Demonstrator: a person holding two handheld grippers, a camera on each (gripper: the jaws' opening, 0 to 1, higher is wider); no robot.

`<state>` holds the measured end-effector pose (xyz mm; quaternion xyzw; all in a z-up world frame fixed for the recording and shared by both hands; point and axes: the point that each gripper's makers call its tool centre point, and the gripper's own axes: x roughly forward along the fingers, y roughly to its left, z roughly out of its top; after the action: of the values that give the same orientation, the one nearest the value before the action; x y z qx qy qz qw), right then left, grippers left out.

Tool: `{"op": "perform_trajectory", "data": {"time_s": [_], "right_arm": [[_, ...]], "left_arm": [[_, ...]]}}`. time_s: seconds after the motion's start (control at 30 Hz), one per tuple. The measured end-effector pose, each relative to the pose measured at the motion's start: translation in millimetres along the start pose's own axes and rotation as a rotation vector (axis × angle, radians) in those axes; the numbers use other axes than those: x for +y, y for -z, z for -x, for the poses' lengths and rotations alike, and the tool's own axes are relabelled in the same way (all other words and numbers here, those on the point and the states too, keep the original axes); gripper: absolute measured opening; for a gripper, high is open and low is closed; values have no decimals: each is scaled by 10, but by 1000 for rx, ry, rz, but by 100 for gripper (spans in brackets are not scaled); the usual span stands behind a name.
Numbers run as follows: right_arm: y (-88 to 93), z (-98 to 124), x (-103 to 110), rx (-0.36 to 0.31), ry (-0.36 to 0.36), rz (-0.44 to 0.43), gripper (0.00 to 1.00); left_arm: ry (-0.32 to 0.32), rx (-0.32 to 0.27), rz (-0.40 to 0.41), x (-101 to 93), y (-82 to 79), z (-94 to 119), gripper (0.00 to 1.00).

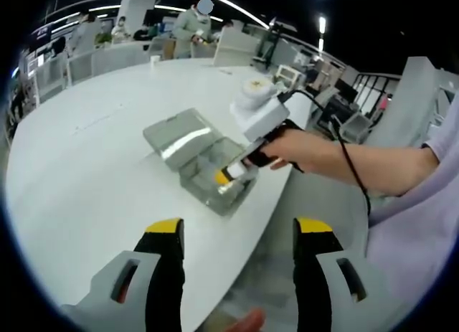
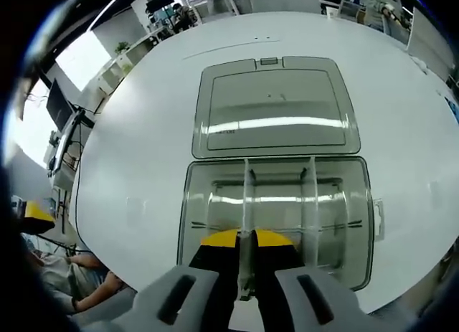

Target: Insert the divider into the dual guide fixture by aligning both edges with the guide slots and pushing it downward to the bottom, including one-sided entry, uneven engagement, binding, and posture correction.

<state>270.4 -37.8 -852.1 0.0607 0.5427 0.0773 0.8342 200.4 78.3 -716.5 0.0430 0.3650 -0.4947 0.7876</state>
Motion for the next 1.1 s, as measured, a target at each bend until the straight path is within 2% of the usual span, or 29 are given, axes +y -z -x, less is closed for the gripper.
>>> {"op": "perform_trajectory", "data": {"time_s": [0.47, 0.83, 0.93, 0.97, 1.0, 1.03, 1.07, 1.1], "right_arm": [[-16, -106, -5, 19, 5, 51, 3], [33, -213, -24, 80, 39, 98, 2], [41, -227, -18, 96, 18, 63, 4], [16, -237, -15, 82, 11, 50, 5], [20, -250, -49, 85, 28, 64, 3], [24, -250, -5, 92, 4, 66, 5], [20, -255, -11, 90, 13, 71, 5], [26, -262, -18, 96, 16, 104, 4]], "left_arm": [[-9, 4, 3, 13, 11, 21, 60], [-21, 3, 17, 71, 36, 54, 59], [-24, 4, 21, 84, 44, 50, 59], [-24, 3, 22, 85, 43, 46, 59], [-23, 3, 22, 83, 41, 42, 59], [-22, 2, 22, 80, 38, 38, 58], [-21, -1, 21, 77, 29, 35, 58], [-21, -3, 24, 78, 26, 32, 58]]}}
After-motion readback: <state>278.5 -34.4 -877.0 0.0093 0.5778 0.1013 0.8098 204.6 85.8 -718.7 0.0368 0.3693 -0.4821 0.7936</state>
